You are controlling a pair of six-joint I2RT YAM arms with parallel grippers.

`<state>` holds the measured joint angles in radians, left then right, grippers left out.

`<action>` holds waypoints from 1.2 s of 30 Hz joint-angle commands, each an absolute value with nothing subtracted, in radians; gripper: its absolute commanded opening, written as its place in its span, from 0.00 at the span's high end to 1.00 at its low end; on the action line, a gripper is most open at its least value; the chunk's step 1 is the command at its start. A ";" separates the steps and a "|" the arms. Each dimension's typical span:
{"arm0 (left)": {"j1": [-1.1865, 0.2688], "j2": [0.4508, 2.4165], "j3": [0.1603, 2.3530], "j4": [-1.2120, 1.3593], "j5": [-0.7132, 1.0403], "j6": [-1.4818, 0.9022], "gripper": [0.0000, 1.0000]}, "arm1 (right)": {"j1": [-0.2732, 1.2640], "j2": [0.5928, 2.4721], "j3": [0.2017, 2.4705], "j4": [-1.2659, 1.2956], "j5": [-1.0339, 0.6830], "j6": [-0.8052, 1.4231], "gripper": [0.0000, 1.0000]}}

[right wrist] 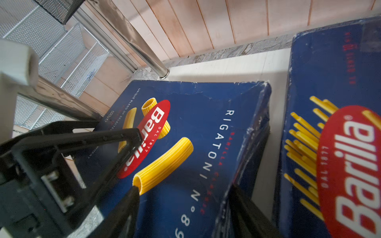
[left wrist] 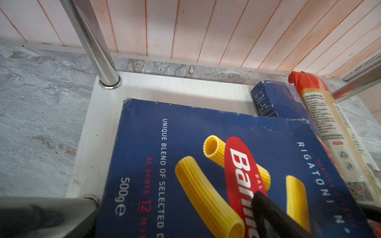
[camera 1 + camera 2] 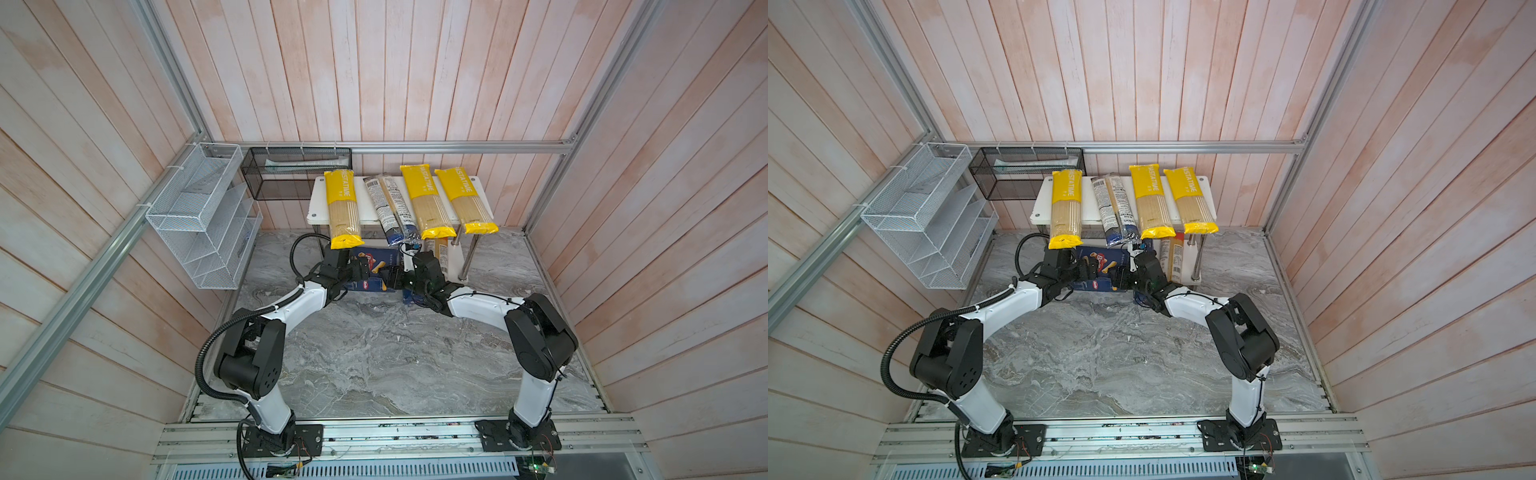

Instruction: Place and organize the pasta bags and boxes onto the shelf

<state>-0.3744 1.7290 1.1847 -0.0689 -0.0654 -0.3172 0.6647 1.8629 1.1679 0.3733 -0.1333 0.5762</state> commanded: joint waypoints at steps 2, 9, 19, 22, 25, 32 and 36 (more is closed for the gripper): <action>-0.412 1.737 1.260 -0.094 -0.045 -0.302 0.00 | 0.692 1.819 1.193 0.498 -0.195 0.575 0.31; -0.413 1.688 1.212 -0.114 -0.143 -0.310 0.00 | 0.690 1.759 1.140 0.442 -0.118 0.535 0.31; -0.411 1.645 1.175 -0.157 -0.253 -0.306 0.00 | 0.690 1.677 1.065 0.427 -0.107 0.533 0.31; -0.411 1.624 1.157 -0.134 -0.254 -0.293 0.00 | 0.692 1.661 1.041 0.428 -0.131 0.533 0.31; -0.408 1.602 1.149 -0.165 -0.271 -0.301 0.01 | 0.714 1.638 1.023 0.419 -0.149 0.514 0.31; -0.395 1.500 1.066 -0.155 -0.264 -0.326 0.00 | 0.805 1.561 0.969 0.370 -0.139 0.457 0.32; -0.393 1.438 1.020 -0.172 -0.249 -0.350 0.00 | 0.850 1.545 0.921 0.385 -0.144 0.456 0.32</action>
